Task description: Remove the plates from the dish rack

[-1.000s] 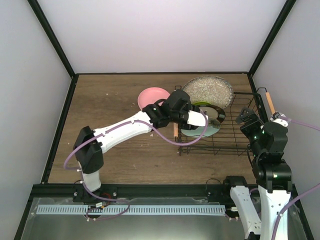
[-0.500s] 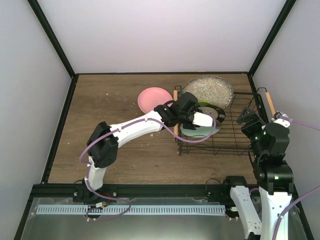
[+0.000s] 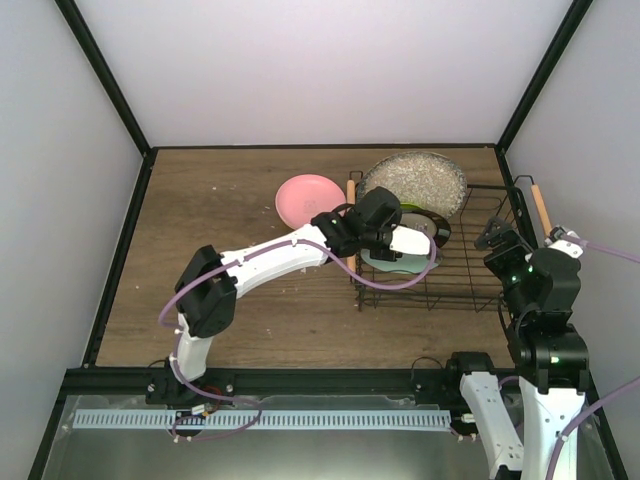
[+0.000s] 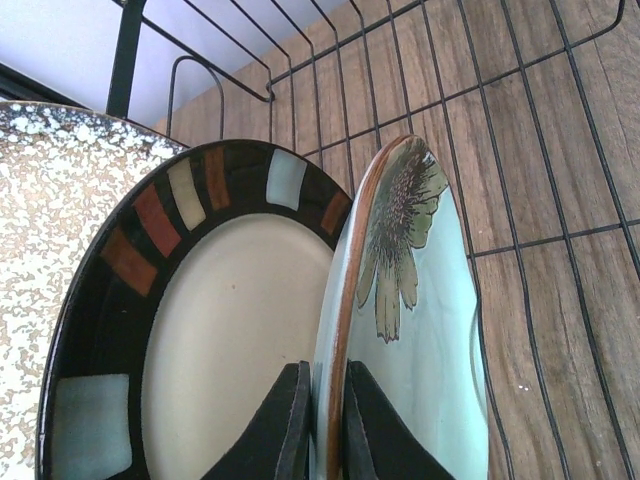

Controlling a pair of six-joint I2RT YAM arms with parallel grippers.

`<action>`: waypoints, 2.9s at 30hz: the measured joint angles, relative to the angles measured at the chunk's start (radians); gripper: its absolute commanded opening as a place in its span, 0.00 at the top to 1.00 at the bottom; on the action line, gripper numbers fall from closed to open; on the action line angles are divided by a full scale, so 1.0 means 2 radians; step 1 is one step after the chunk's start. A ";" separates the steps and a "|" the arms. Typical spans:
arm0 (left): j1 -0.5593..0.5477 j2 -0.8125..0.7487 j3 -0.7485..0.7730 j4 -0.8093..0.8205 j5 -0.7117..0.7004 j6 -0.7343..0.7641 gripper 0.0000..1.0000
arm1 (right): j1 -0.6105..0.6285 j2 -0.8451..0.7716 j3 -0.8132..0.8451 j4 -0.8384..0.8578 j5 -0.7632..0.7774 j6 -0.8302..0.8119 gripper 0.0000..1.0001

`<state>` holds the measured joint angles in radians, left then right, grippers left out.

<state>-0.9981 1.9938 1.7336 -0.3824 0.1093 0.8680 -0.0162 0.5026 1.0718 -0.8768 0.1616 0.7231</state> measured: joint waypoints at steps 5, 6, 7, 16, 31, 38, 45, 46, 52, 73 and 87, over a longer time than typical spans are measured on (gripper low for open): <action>-0.003 0.000 0.008 -0.011 -0.006 -0.004 0.96 | 0.000 -0.006 0.000 -0.005 0.000 0.002 0.00; -0.004 0.000 0.012 -0.016 -0.007 -0.004 0.96 | 0.000 -0.007 0.000 -0.006 0.000 0.004 0.00; -0.004 0.000 0.017 -0.024 -0.009 -0.004 0.96 | 0.000 -0.008 0.000 -0.006 0.000 0.004 0.00; -0.006 0.000 0.080 -0.060 -0.014 -0.027 0.96 | 0.000 -0.013 0.000 -0.007 0.000 0.014 0.00; 0.008 -0.047 0.202 -0.079 0.021 -0.127 0.96 | 0.000 -0.029 -0.010 -0.005 -0.002 0.037 0.00; 0.129 -0.142 0.220 -0.043 0.071 -0.268 0.96 | 0.000 -0.027 -0.037 -0.001 -0.015 0.049 0.00; 0.411 -0.151 0.222 -0.015 0.115 -0.467 0.96 | 0.000 -0.010 -0.049 0.029 -0.030 0.049 0.00; 0.445 -0.147 0.209 -0.012 0.127 -0.495 0.96 | 0.000 -0.006 -0.053 0.034 -0.032 0.049 0.00; 0.591 -0.106 0.051 -0.008 0.181 -0.623 0.96 | 0.000 0.016 -0.063 0.054 -0.046 0.049 0.00; 0.616 0.001 -0.129 0.011 0.220 -0.690 0.96 | 0.000 0.021 -0.050 0.050 -0.039 0.027 0.00; 0.617 0.025 -0.135 0.017 0.192 -0.673 0.51 | 0.000 0.039 -0.049 0.054 -0.039 0.022 0.00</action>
<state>0.2359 2.0430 1.4631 -0.3477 0.4934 -0.4774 -0.0162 0.5797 0.9737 -0.7696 0.0834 0.7677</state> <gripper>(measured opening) 0.427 0.998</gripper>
